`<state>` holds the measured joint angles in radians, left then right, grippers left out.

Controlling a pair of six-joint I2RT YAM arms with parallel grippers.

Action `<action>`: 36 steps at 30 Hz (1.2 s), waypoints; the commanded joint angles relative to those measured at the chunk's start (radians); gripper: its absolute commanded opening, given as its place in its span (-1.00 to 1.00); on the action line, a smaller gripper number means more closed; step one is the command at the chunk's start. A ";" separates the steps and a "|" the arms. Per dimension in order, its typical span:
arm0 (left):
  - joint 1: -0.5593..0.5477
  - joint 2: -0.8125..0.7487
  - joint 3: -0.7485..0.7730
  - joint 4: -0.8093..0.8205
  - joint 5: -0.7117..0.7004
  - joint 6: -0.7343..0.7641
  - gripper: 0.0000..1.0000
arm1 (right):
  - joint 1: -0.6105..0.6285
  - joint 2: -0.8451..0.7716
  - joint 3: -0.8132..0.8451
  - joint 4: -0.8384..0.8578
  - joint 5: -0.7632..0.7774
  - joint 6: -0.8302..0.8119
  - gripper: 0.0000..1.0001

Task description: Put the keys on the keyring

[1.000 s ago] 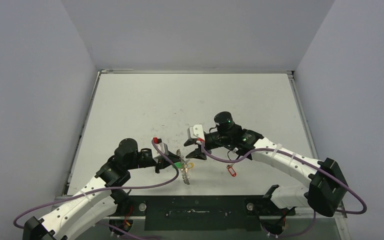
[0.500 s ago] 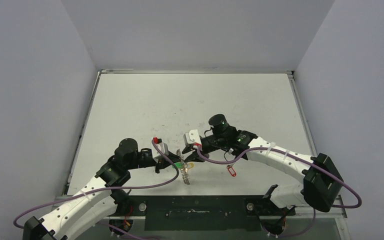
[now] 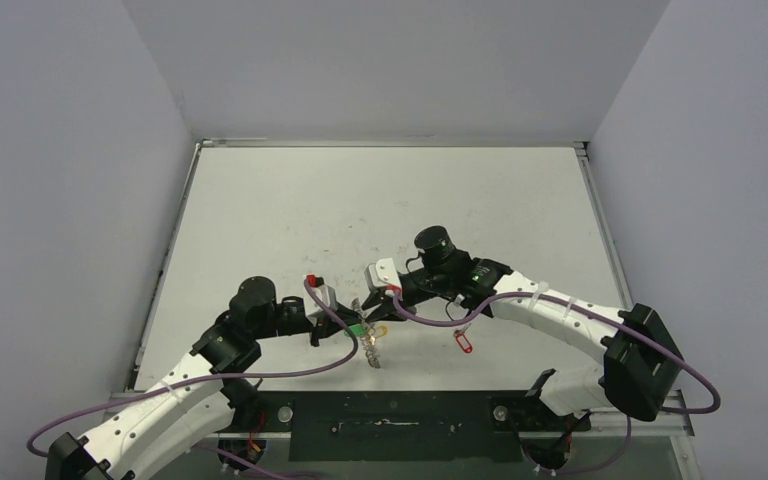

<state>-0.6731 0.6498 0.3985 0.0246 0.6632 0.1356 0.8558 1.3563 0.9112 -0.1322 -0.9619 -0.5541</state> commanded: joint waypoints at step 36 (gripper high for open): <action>-0.004 -0.138 0.090 -0.127 -0.128 0.057 -0.27 | -0.011 -0.078 0.106 -0.081 0.110 0.118 -1.00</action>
<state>-0.6754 0.4961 0.4278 -0.1009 0.5697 0.1822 0.8547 1.3228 0.9798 -0.2638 -0.8558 -0.4545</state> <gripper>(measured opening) 0.395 0.031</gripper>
